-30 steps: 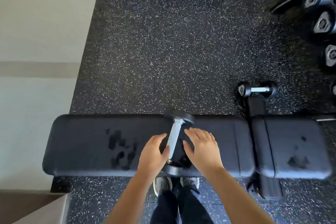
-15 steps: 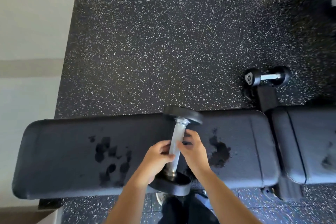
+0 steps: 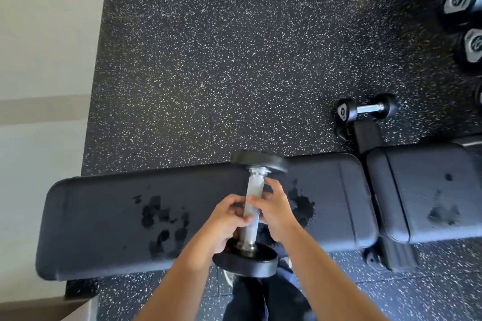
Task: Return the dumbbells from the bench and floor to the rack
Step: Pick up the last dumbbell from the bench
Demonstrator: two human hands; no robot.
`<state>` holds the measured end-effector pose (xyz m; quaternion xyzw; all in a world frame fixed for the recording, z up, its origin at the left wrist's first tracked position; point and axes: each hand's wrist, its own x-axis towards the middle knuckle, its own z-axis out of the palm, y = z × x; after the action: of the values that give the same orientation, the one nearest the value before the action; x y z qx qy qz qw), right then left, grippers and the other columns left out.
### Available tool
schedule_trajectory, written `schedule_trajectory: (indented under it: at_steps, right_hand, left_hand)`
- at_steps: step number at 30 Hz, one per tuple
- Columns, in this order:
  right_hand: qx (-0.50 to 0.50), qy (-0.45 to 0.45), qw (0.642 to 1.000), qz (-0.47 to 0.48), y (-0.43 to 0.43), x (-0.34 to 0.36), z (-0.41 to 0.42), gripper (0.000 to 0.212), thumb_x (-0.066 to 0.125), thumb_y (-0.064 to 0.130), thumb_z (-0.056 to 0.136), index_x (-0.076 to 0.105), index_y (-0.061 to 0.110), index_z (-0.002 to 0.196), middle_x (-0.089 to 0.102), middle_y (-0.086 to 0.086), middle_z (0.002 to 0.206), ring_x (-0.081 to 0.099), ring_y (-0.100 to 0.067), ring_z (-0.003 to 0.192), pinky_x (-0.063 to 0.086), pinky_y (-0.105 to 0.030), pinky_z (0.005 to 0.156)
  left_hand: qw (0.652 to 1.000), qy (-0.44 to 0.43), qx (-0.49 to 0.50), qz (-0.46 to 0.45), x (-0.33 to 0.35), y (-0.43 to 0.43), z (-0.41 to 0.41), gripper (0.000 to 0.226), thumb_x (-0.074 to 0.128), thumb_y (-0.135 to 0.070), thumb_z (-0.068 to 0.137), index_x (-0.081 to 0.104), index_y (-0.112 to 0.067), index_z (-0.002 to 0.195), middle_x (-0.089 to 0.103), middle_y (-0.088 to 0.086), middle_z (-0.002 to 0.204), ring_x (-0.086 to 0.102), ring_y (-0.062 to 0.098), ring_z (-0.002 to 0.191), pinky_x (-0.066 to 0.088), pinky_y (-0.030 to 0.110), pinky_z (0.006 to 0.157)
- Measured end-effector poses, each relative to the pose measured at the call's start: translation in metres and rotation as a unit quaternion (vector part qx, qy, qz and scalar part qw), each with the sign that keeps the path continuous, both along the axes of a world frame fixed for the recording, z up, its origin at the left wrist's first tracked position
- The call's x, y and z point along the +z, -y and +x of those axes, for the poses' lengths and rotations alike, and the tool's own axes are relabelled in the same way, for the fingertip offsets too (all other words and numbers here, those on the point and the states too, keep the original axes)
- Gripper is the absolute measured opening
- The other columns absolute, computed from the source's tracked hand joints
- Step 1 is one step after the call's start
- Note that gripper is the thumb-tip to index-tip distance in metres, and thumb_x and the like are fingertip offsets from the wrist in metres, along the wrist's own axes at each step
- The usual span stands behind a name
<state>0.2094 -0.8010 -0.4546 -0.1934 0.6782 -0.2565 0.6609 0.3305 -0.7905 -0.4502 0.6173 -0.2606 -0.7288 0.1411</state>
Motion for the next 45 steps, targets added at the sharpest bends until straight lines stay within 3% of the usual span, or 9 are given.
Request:
schedule_trajectory:
  at_steps: [3,8,13,17,22,26,34,39,45]
  right_hand:
    - [0.002,0.006,1.000,-0.028,-0.001,0.043,-0.015,0.056,0.063,0.000,0.079,0.040,0.018,0.127,0.064,-0.016,0.099,0.063,-0.029,0.087,0.053,-0.050,0.085]
    - [-0.026,0.026,0.998,-0.054,-0.009,0.120,-0.040,0.052,0.060,-0.003,0.081,0.040,0.015,0.125,0.061,-0.014,0.092,0.062,-0.031,0.081,0.054,-0.050,0.077]
    - [-0.060,0.042,0.992,-0.100,-0.030,0.203,-0.075,0.046,0.059,-0.005,0.081,0.042,0.013,0.120,0.063,-0.018,0.095,0.065,-0.028,0.074,0.056,-0.044,0.068]
    - [-0.104,0.022,0.985,-0.135,-0.056,0.261,-0.110,0.039,0.060,-0.006,0.081,0.046,0.015,0.110,0.063,-0.023,0.099,0.065,-0.028,0.074,0.057,-0.039,0.062]
    - [-0.167,-0.004,0.970,-0.179,-0.096,0.316,-0.164,0.030,0.060,-0.006,0.080,0.052,0.019,0.096,0.066,-0.009,0.081,0.067,-0.020,0.064,0.055,-0.030,0.048]
    - [-0.219,-0.028,0.953,-0.207,-0.136,0.354,-0.215,0.029,0.062,-0.003,0.080,0.053,0.015,0.101,0.064,-0.010,0.080,0.066,-0.019,0.062,0.051,-0.025,0.044]
    - [-0.322,-0.090,0.912,-0.238,-0.249,0.409,-0.349,0.033,0.062,0.001,0.082,0.051,0.006,0.112,0.062,-0.019,0.090,0.062,-0.032,0.078,0.054,-0.048,0.071]
    - [-0.381,-0.114,0.883,-0.248,-0.332,0.425,-0.434,0.027,0.063,0.004,0.082,0.052,0.011,0.106,0.067,-0.010,0.086,0.067,-0.018,0.062,0.057,-0.032,0.053]
    - [-0.464,-0.152,0.836,-0.251,-0.415,0.435,-0.505,0.027,0.064,0.006,0.081,0.051,0.013,0.104,0.066,-0.008,0.085,0.067,-0.017,0.063,0.058,-0.031,0.051]
  left_hand:
    - [1.000,-0.003,-0.011,-0.013,0.041,0.001,-0.010,0.025,0.062,0.003,0.079,0.056,-0.014,0.097,0.064,0.006,0.084,0.062,0.018,0.082,0.048,0.030,0.073]
    - [0.998,-0.007,-0.053,-0.046,0.113,0.000,-0.029,0.024,0.064,0.002,0.078,0.058,-0.019,0.088,0.063,-0.002,0.070,0.062,0.020,0.077,0.051,0.040,0.074]
    - [0.987,-0.023,-0.128,-0.092,0.193,-0.002,-0.059,0.023,0.065,0.000,0.078,0.056,-0.019,0.088,0.062,-0.001,0.071,0.063,0.016,0.073,0.053,0.035,0.064]
    - [0.970,-0.037,-0.206,-0.127,0.249,-0.010,-0.094,0.025,0.063,0.001,0.078,0.052,-0.021,0.085,0.060,0.001,0.076,0.060,0.018,0.079,0.049,0.040,0.073]
    - [0.941,-0.065,-0.290,-0.162,0.305,-0.026,-0.151,0.022,0.064,-0.004,0.079,0.053,-0.022,0.086,0.061,-0.002,0.075,0.064,0.020,0.083,0.052,0.047,0.079]
    - [0.918,-0.096,-0.337,-0.187,0.340,-0.051,-0.211,0.021,0.063,-0.002,0.079,0.052,-0.019,0.085,0.060,0.000,0.073,0.064,0.014,0.070,0.054,0.037,0.064]
    - [0.873,-0.152,-0.420,-0.194,0.397,-0.140,-0.369,0.016,0.062,-0.001,0.081,0.052,-0.010,0.090,0.061,0.011,0.085,0.065,0.022,0.069,0.054,0.033,0.057]
    - [0.842,-0.182,-0.474,-0.180,0.416,-0.210,-0.468,0.014,0.061,-0.001,0.081,0.052,-0.009,0.089,0.060,0.015,0.091,0.063,0.028,0.078,0.053,0.042,0.070]
    - [0.800,-0.198,-0.543,-0.162,0.432,-0.279,-0.562,0.015,0.059,0.002,0.081,0.052,-0.009,0.089,0.061,0.013,0.086,0.063,0.026,0.074,0.054,0.038,0.064]
